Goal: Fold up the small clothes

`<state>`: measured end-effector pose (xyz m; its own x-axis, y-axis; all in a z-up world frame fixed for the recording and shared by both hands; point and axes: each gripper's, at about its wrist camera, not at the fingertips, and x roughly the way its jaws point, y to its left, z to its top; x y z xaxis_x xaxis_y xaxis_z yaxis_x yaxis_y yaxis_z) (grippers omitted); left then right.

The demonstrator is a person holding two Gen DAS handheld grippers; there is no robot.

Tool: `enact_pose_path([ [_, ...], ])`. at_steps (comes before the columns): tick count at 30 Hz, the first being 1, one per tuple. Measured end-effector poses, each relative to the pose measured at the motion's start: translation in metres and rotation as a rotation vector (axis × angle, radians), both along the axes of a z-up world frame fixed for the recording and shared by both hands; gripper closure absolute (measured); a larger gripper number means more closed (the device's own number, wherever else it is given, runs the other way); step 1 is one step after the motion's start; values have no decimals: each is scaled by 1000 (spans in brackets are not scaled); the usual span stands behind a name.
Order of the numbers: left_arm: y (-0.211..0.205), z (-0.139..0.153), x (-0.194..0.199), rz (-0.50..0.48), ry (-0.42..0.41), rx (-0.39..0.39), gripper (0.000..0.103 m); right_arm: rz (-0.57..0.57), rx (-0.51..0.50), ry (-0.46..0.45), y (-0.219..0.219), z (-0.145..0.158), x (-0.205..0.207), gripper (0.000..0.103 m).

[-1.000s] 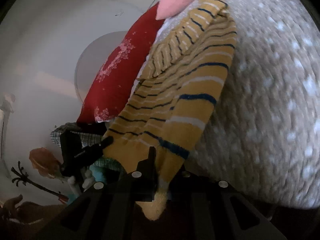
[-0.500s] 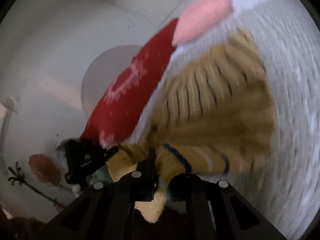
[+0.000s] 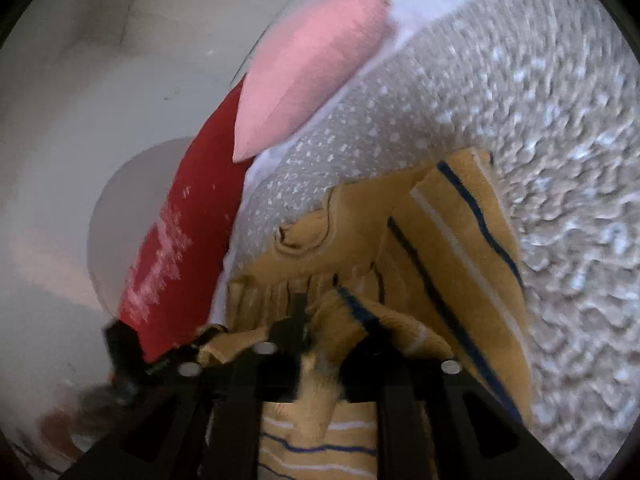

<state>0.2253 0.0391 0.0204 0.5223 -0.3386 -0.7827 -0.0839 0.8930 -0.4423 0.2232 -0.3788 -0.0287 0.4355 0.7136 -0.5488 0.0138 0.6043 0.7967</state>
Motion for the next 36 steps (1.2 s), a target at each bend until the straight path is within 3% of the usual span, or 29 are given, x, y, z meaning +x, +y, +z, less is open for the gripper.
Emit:
enact_pose_path([
  [2, 8, -3, 7, 19, 6, -60, 85, -24, 65, 16, -6, -10, 12, 60],
  [5, 25, -6, 19, 78, 15, -132, 68, -78, 135, 34, -9, -18, 31, 43],
  [7, 39, -5, 25, 128, 1, -155, 57, -125, 163, 34, -14, -19, 39, 38],
  [10, 59, -3, 31, 184, 0, -181, 55, -169, 171, 50, -18, -20, 51, 36],
  [12, 67, 0, 30, 193, -1, -167, 55, -207, 111, 27, -20, -13, 56, 24],
  [17, 62, 5, 4, 113, -9, -21, 53, -203, 29, -48, -26, 16, 46, 21],
  [23, 45, 0, -46, -9, -28, 159, 51, 1, -292, -141, 13, 46, -12, 21],
  [25, 39, -9, -62, -31, -24, 223, 46, 46, -334, -156, 20, 42, -30, 21],
  [27, 31, -24, -70, -59, 9, 316, 45, 83, -391, -158, 30, 34, -43, 21],
  [28, 29, -31, -70, -71, 24, 372, 50, 92, -409, -147, 33, 28, -46, 21],
  [30, 28, -37, -73, -47, 20, 539, 73, 78, -432, -114, 32, 15, -48, 25],
  [31, 36, -37, -73, -23, 26, 556, 77, 72, -446, -99, 30, 8, -46, 27],
  [33, 54, -34, -75, 50, 46, 530, 86, 62, -478, -84, 31, 6, -42, 34],
  [36, 78, -23, -88, 74, 5, 379, 84, 35, -577, -164, 47, 34, -51, 33],
])
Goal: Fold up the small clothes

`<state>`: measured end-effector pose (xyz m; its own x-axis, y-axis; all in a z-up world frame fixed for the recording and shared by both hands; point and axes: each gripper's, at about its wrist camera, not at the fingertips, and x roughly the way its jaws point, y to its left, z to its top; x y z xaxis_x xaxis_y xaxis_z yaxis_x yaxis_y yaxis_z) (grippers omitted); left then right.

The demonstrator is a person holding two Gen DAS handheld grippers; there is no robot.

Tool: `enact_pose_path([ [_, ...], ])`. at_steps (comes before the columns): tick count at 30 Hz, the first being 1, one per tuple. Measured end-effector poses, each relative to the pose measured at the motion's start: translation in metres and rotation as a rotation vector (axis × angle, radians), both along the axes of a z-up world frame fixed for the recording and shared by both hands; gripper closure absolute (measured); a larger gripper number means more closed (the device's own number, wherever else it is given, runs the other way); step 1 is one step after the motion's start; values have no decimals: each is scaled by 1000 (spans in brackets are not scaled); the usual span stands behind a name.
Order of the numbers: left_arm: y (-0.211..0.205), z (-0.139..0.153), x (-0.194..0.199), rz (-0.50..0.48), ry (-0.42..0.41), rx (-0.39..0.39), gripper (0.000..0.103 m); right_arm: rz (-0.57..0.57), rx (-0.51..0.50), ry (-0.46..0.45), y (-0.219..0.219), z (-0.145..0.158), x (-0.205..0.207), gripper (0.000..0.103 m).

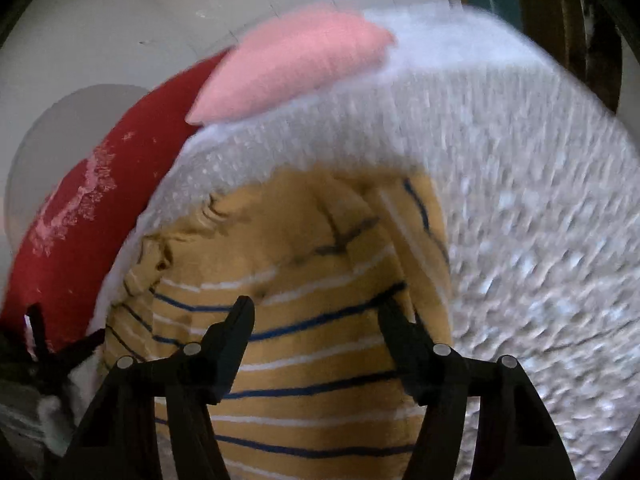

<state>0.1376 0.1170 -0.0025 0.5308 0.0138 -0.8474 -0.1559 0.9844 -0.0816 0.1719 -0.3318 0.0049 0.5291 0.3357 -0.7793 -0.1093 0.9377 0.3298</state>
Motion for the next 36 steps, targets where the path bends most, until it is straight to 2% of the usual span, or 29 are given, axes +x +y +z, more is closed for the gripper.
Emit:
enact_pose_path([
  [2, 5, 2, -10, -11, -20, -57, 71, 75, -5, -60, 27, 22, -5, 33],
  [4, 3, -1, -17, -33, -38, -126, 51, 128, 13, -64, 57, 32, -2, 33],
  [6, -3, -10, -20, -64, -41, -204, 43, 214, 58, -32, 95, 29, 4, 33],
  [7, -6, -13, -20, -71, -38, -224, 43, 262, 98, 4, 117, 23, 10, 33],
  [9, -12, -23, -21, -66, -35, -241, 46, 312, 158, 68, 153, 10, 22, 33],
  [10, -15, -26, -21, -68, -40, -249, 61, 328, 179, 103, 171, 0, 30, 33],
  [12, -13, -31, -22, -73, -42, -308, 77, 336, 176, 167, 205, -21, 49, 33],
  [15, -7, -36, -25, -54, -57, -369, 77, 321, 120, 244, 252, -52, 82, 33],
  [19, -1, -42, -27, -41, -74, -426, 77, 310, 23, 241, 302, -73, 117, 29],
  [20, 1, -43, -27, -38, -76, -441, 77, 316, 16, 238, 309, -73, 120, 24],
  [21, 3, -44, -26, -36, -78, -458, 77, 326, 8, 232, 317, -73, 123, 23],
  [25, 5, -44, -29, -44, -81, -489, 72, 361, -25, 210, 319, -59, 116, 23],
  [27, 5, -43, -30, -44, -82, -491, 70, 344, -70, 215, 311, -52, 106, 23],
  [29, 3, -41, -32, -35, -81, -487, 69, 375, -97, 230, 309, -50, 92, 23],
  [32, -2, -40, -34, -15, -78, -478, 73, 413, -158, 242, 324, -53, 81, 23],
  [33, -4, -39, -35, -13, -77, -481, 77, 419, -188, 242, 330, -55, 79, 23],
  [36, -5, -35, -41, -16, -72, -498, 85, 436, -347, 228, 358, -71, 70, 21],
])
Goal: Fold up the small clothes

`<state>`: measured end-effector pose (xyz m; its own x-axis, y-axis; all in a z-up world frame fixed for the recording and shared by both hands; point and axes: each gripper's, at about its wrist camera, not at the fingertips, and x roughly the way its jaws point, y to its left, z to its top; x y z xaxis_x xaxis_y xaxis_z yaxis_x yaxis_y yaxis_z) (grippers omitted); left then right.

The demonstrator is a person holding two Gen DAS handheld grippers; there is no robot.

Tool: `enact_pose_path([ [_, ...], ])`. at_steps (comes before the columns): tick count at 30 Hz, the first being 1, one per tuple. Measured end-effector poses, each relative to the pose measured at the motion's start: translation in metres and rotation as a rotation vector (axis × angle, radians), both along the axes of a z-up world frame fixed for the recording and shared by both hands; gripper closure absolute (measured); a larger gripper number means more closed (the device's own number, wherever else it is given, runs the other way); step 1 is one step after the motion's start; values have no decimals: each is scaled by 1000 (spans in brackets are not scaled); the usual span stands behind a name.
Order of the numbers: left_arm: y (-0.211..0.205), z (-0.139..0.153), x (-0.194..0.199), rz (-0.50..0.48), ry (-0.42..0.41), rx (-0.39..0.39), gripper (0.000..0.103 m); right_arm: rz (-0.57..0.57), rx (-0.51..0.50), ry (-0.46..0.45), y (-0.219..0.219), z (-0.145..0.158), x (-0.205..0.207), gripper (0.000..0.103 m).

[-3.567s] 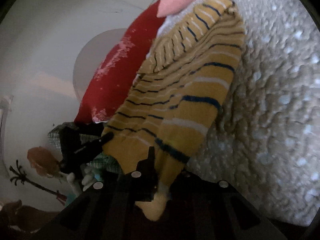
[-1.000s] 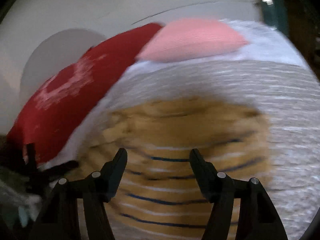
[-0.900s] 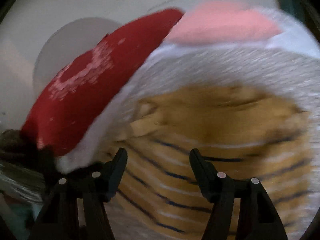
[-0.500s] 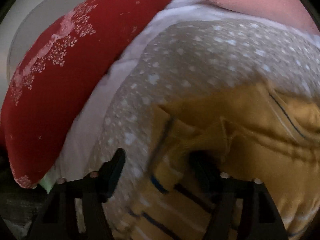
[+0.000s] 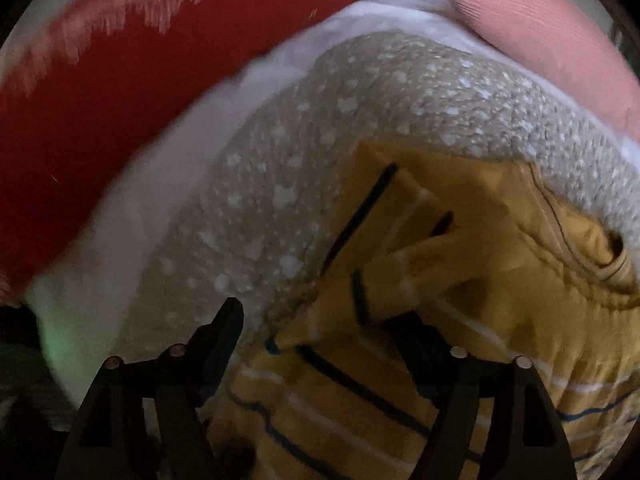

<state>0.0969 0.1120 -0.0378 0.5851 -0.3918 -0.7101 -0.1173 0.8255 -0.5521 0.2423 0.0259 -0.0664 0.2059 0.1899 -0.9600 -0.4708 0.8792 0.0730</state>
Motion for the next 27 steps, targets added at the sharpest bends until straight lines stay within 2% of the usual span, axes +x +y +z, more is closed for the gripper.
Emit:
enact_pose_path([
  [2, 1, 5, -8, 2, -8, -2, 85, 50, -131, -47, 13, -12, -11, 24],
  [4, 3, 11, -21, 2, -22, -8, 85, 61, -175, -104, 16, -12, -18, 45],
  [5, 3, 14, -26, 2, -27, -8, 85, 50, -192, -146, 12, -8, -22, 65],
  [6, 4, 16, -31, 5, -32, -6, 85, 43, -195, -165, 9, -5, -23, 79],
  [8, 4, 25, -42, 15, -45, 7, 85, 17, -124, -166, -11, 6, -24, 87],
  [12, 3, 43, -57, 33, -63, 19, 85, -33, 41, -178, -49, 39, -23, 89],
  [15, -5, 57, -67, 34, -77, 49, 85, -56, 116, -203, -77, 61, -24, 90],
  [18, -21, 63, -61, 17, -65, 71, 85, -109, 179, -229, -125, 84, -28, 91],
  [22, -57, 63, -48, -44, -43, 106, 85, -229, 252, -246, -221, 101, -35, 92],
  [25, -90, 63, -41, -104, -32, 140, 85, -346, 291, -249, -297, 101, -42, 92],
  [27, -113, 62, -34, -145, -26, 156, 85, -423, 295, -234, -340, 89, -46, 92],
])
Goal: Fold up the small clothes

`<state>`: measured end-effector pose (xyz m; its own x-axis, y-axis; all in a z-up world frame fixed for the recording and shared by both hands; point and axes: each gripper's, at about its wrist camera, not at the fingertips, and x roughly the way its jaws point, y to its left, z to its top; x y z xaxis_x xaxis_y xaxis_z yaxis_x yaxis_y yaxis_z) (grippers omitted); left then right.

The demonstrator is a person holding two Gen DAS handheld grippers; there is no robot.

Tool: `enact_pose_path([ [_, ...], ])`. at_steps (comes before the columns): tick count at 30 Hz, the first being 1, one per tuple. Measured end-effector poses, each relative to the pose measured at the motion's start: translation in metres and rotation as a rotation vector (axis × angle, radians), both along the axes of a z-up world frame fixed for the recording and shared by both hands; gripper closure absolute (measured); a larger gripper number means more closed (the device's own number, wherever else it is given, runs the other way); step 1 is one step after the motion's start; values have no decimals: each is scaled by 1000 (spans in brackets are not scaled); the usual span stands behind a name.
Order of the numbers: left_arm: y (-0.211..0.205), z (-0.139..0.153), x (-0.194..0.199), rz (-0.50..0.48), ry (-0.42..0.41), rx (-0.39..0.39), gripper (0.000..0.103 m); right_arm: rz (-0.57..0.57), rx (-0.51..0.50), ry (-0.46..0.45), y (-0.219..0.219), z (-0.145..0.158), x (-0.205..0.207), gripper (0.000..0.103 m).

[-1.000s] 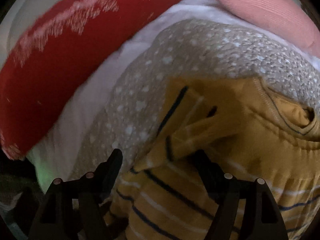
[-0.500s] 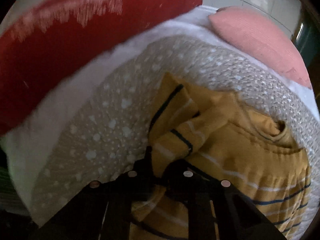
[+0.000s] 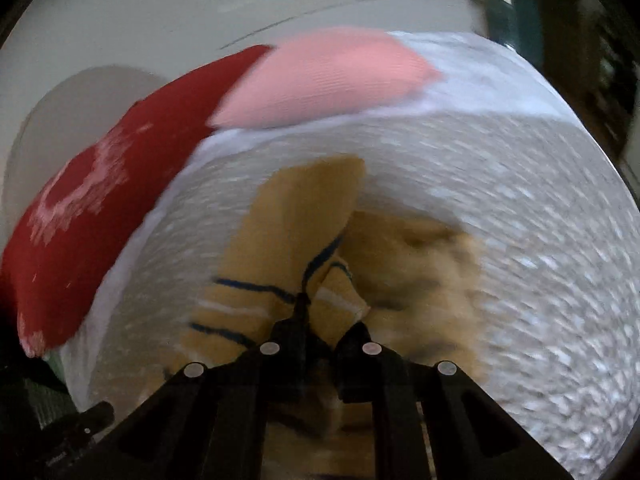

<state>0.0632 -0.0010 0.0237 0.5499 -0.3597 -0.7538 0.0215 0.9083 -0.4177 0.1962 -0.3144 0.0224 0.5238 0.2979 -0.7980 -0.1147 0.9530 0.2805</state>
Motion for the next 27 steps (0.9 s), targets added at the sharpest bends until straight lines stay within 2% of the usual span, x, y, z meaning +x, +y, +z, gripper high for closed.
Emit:
enact_pose_path([
  [2, -26, 0, 7, -45, 5, 18, 85, -46, 6, 39, -37, -17, -4, 92],
  [5, -62, 3, 14, -108, 5, 50, 84, -28, 83, 65, -61, -30, -9, 91],
  [6, -72, 4, 17, -128, 4, 57, 82, -30, 97, 56, -65, -28, -12, 87],
  [9, -104, -2, 33, -182, 10, 73, 80, -51, 71, 3, -75, -10, -23, 87],
  [10, -116, -7, 38, -197, 21, 84, 75, -44, 72, -16, -77, -4, -26, 87],
  [12, -133, -20, 49, -215, 37, 131, 66, -23, 80, -52, -77, 10, -35, 87],
  [13, -142, -26, 52, -226, 48, 176, 66, -16, 82, -59, -76, 13, -38, 87],
  [14, -148, -28, 53, -229, 50, 219, 66, -8, 81, -65, -75, 17, -41, 84],
  [15, -150, -26, 51, -233, 43, 239, 66, -6, 72, -66, -73, 17, -42, 71],
  [16, -150, -18, 48, -247, 28, 231, 66, -9, 60, -69, -74, 18, -45, 60],
  [17, -147, -11, 46, -256, 16, 208, 66, -13, 54, -74, -77, 17, -45, 37],
  [18, -143, -5, 45, -257, 4, 185, 64, -18, 63, -79, -80, 15, -44, 23],
  [20, -128, 6, 49, -224, -18, 145, 58, -36, 106, -82, -89, 9, -45, 21],
  [21, -121, 7, 54, -202, -20, 134, 49, -45, 141, -68, -94, 3, -42, 21],
  [22, -110, 4, 62, -173, -14, 118, 44, -49, 164, -54, -94, -2, -36, 21],
  [25, -97, -12, 85, -150, 35, 58, 41, -52, 246, 11, -94, -24, -18, 20],
  [27, -97, -29, 101, -176, 71, 26, 32, -45, 266, 53, -90, -40, -4, 20],
])
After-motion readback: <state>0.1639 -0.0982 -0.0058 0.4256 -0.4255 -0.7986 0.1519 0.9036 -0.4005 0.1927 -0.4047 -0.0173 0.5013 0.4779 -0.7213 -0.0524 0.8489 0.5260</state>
